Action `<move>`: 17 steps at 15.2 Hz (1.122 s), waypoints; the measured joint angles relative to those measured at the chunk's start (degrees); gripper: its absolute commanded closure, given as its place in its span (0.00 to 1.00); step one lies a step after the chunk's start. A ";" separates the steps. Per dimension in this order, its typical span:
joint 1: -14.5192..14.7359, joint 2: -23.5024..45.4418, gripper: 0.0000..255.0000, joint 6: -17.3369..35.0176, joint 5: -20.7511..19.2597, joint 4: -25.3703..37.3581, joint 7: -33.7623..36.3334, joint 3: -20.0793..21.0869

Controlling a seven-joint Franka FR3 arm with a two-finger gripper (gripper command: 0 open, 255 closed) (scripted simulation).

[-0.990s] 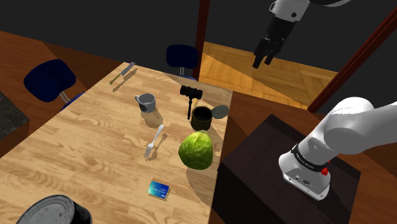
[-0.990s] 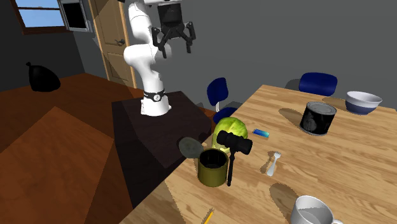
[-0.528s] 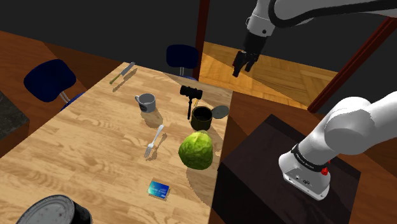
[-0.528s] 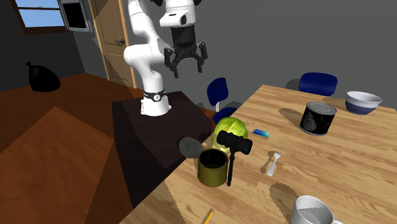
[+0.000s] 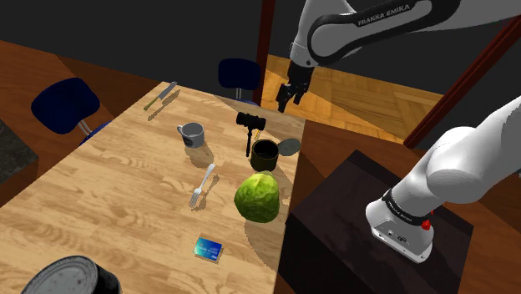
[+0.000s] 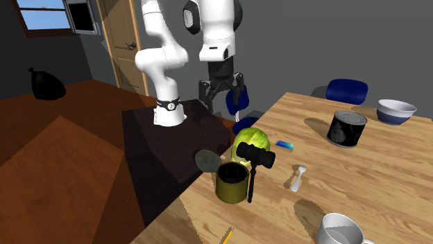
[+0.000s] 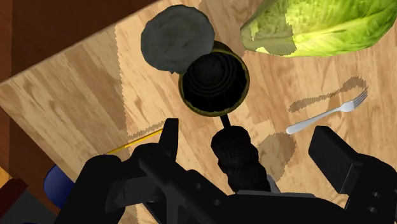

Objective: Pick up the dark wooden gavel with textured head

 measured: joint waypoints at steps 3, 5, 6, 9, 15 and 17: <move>0.38 6.99 0.00 3.69 -1.10 3.62 0.39 0.77; 0.41 10.89 0.00 5.67 -1.99 5.69 0.18 0.88; 0.74 13.07 0.00 6.34 -2.50 7.27 0.72 1.22; 1.18 18.61 0.00 8.65 -3.78 10.60 1.23 1.47; 1.41 22.34 0.00 13.26 -4.27 9.76 1.44 1.47; 1.43 22.90 1.00 13.98 -4.32 9.60 1.44 1.45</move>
